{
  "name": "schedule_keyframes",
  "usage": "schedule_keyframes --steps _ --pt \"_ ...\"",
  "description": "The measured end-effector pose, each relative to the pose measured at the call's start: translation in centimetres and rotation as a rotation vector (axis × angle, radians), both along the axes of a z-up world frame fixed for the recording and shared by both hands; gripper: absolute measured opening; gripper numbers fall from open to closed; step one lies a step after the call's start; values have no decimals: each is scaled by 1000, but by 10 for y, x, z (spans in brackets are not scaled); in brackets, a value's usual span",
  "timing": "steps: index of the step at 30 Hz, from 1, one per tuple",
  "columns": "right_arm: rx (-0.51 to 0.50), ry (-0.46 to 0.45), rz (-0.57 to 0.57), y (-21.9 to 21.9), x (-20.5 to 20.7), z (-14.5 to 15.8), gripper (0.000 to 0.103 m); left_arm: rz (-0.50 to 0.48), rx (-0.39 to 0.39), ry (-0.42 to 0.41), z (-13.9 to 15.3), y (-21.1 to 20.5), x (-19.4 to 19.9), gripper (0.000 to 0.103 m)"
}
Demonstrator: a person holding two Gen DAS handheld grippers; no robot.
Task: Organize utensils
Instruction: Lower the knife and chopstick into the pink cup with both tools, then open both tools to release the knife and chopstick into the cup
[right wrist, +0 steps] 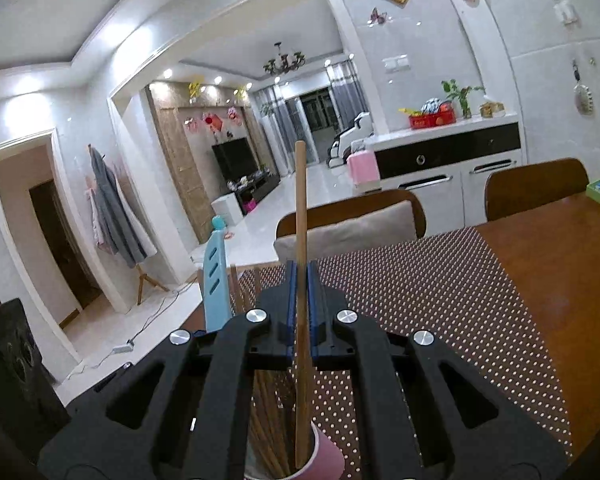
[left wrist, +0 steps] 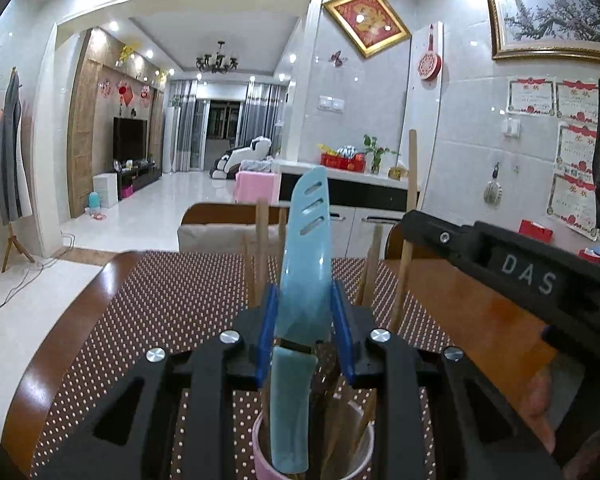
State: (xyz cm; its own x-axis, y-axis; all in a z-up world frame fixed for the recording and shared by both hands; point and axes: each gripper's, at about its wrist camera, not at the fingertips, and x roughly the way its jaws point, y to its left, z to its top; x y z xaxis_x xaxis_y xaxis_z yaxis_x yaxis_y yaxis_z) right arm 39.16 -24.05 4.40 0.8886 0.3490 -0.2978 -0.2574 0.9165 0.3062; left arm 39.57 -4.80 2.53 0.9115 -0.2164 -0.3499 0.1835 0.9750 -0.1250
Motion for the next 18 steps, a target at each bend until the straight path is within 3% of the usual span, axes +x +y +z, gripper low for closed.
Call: schedule_keyframes --steps 9,18 --pt "-68 132 95 12 -10 -36 6 -7 73 78 -37 9 -13 27" --pt "-102 211 81 9 -33 -50 9 11 116 95 -46 23 -33 28"
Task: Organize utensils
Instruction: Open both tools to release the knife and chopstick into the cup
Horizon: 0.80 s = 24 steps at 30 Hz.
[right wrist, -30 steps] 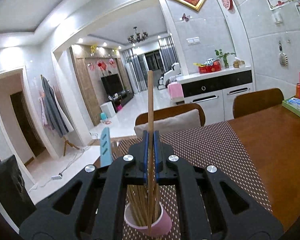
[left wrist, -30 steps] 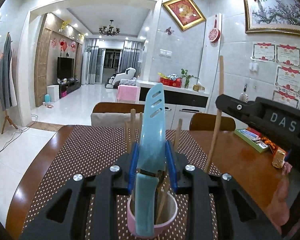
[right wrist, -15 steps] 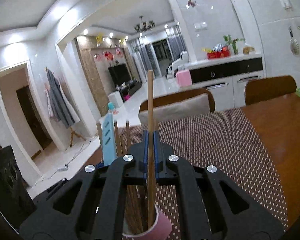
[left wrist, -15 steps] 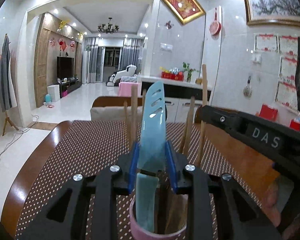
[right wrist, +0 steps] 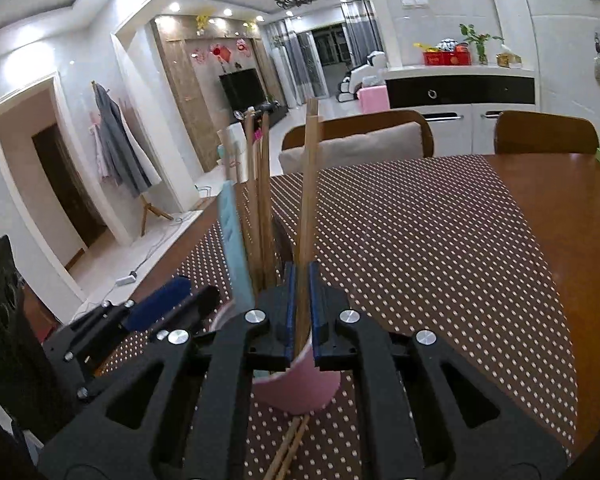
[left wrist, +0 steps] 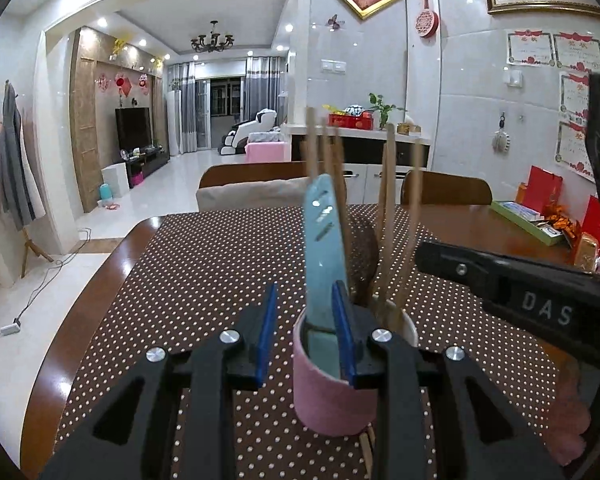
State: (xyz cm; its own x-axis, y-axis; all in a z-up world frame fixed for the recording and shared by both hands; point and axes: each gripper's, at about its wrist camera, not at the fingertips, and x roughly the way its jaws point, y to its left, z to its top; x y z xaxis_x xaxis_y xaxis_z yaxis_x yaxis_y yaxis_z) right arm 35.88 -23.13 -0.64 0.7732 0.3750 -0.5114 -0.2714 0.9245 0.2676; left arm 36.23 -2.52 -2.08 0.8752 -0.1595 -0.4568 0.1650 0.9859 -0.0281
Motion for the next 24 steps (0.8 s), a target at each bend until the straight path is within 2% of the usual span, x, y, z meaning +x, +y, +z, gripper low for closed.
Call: schedule_keyframes --steps 3,7,10,14,24 --pt "-13 -9 -20 -1 -15 4 18 6 2 -4 2 5 -10 28" --pt "-29 -38 -35 -1 -37 11 45 11 8 -16 7 7 -27 28" --pt "-39 -44 -31 0 -53 14 45 12 2 -22 11 10 -42 28" --pt "-51 -38 -30 2 -73 14 46 11 6 -20 12 12 -59 34" --pt "-90 52 -26 13 -112 -11 51 13 22 36 -9 19 -98 40"
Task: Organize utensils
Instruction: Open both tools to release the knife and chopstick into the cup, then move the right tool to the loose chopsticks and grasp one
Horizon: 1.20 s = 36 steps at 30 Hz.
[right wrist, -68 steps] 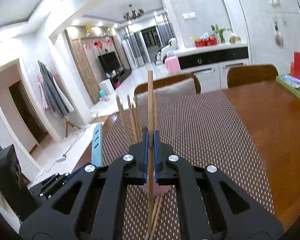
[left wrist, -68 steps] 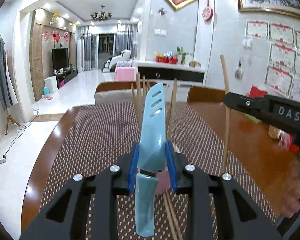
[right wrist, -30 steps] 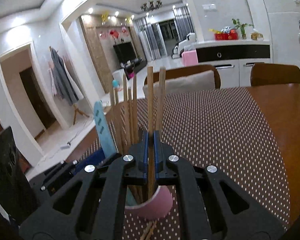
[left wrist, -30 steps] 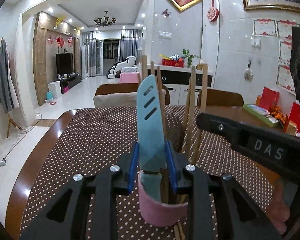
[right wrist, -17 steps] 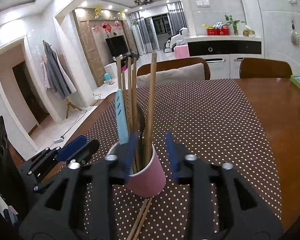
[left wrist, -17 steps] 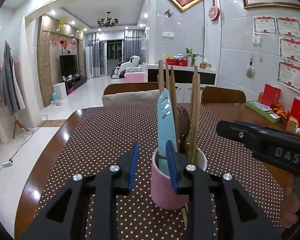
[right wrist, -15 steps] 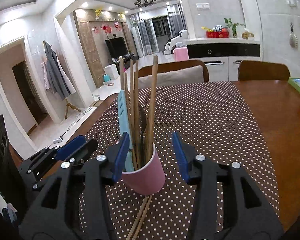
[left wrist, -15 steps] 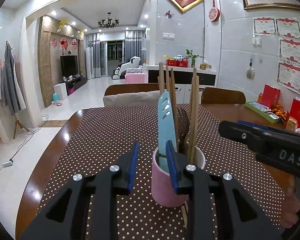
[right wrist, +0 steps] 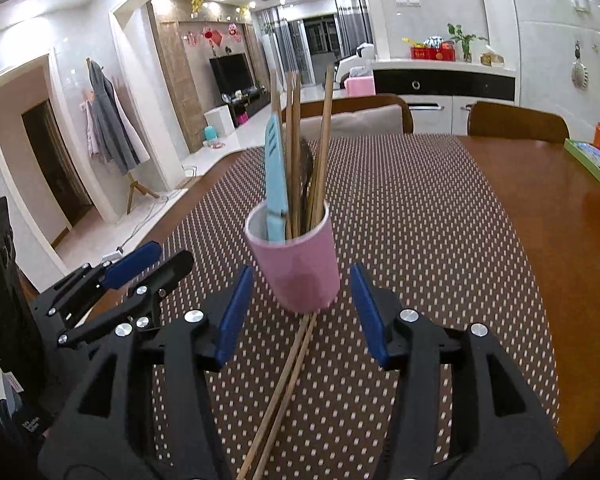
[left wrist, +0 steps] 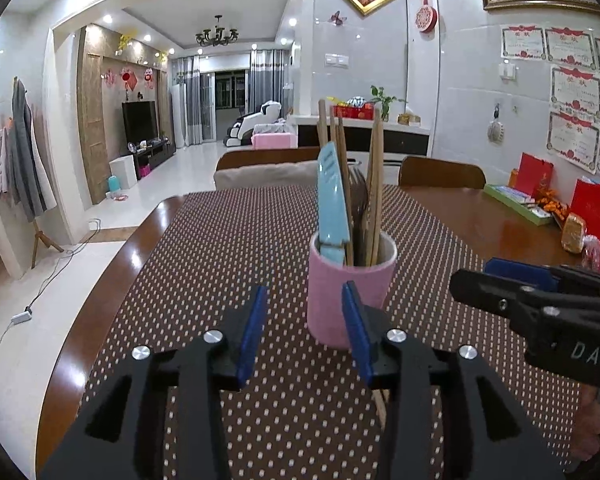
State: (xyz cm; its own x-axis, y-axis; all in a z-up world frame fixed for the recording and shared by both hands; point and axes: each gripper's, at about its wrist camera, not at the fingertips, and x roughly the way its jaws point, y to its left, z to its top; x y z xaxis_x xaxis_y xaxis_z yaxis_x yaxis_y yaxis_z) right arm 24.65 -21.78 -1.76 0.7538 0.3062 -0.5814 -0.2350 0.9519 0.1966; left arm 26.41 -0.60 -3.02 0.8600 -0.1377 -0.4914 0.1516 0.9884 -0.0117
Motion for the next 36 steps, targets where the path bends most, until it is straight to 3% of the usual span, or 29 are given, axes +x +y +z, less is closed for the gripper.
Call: schedule_keyframes --steps 11,22,36 --pt "-23 91 -5 8 -19 -34 54 1 21 64 -24 9 -27 44" --pt "-87 224 -29 17 -14 -87 54 2 30 138 -49 12 -32 52" --pt "-141 272 -17 30 -5 -109 55 -3 35 249 -82 15 -19 58"
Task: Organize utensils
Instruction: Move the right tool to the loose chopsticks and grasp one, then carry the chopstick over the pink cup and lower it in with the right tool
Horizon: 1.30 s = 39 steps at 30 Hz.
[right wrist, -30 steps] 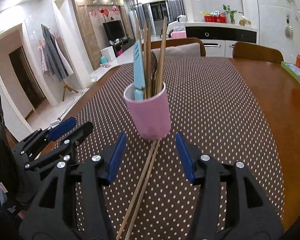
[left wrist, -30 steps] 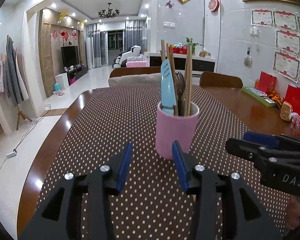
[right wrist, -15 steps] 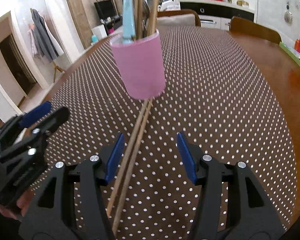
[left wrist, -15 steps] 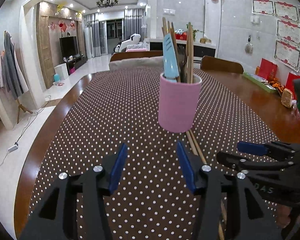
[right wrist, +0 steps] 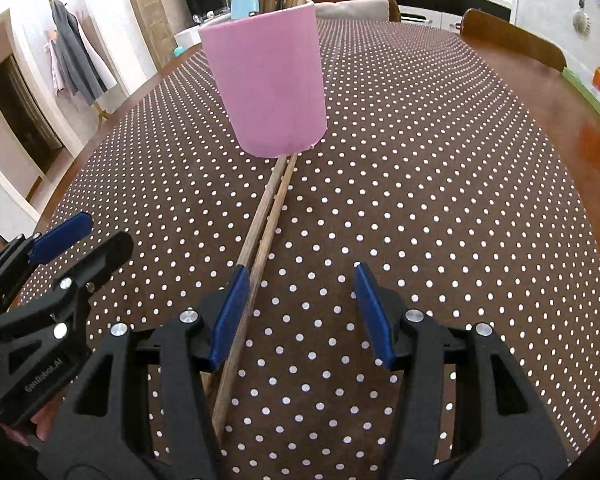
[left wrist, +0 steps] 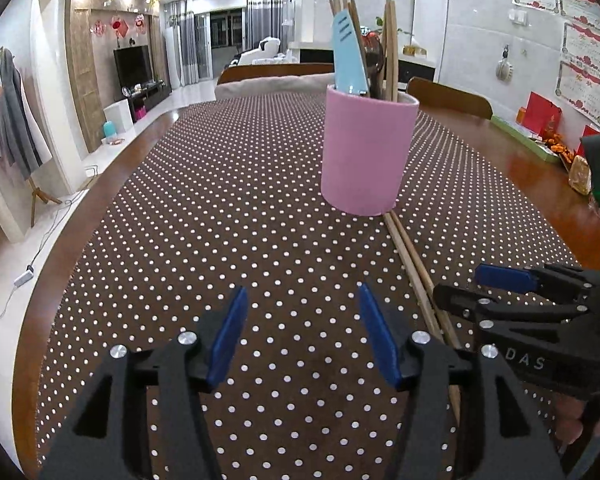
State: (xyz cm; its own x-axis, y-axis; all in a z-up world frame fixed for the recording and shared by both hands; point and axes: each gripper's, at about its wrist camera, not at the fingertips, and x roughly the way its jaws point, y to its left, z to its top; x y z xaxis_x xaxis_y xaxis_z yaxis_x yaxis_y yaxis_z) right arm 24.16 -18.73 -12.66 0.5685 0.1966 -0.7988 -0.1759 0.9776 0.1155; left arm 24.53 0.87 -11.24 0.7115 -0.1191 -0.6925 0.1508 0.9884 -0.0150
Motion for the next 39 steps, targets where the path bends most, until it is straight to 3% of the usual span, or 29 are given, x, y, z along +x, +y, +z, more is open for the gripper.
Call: schedule_keyframes --steps 9,10,11,12,13,14,18,20,25,30,31,32,33,35,39 --pt "-124 35 11 17 19 0 53 -5 -4 52 -7 -5 12 62" --pt "-125 37 7 17 21 0 46 -6 -4 57 -7 -6 13 63" --pt "-125 36 6 16 23 1 29 -10 -4 66 -8 -8 14 65" --pt "-117 36 0 13 26 2 21 -12 -9 75 -8 -10 16 67" --pt "-91 42 -13 7 30 2 12 -13 -17 86 -9 -11 17 68" --pt "-59 51 -19 1 34 3 10 -15 -22 95 -9 -13 18 68" --pt "186 113 -75 -38 41 -2 7 -34 -68 147 -11 -22 28 71" --pt "237 121 -106 -52 42 -1 7 -48 -63 160 -12 -32 34 71" --pt "271 85 -109 -78 41 8 7 -75 -42 174 -12 -56 43 71" --pt "294 64 -128 -99 36 14 7 -38 43 175 -24 -72 57 69" --pt "310 58 -128 -103 34 15 7 -33 61 156 -25 -75 58 66" --pt "326 52 -114 -106 34 16 7 -34 68 145 -25 -77 58 54" --pt "330 44 -111 -109 34 18 7 -46 73 138 -24 -79 58 31" --pt "329 32 -115 -111 32 21 7 -54 85 142 -22 -81 59 7" --pt "340 -16 -104 -110 29 37 7 -51 58 148 -22 -74 59 6"
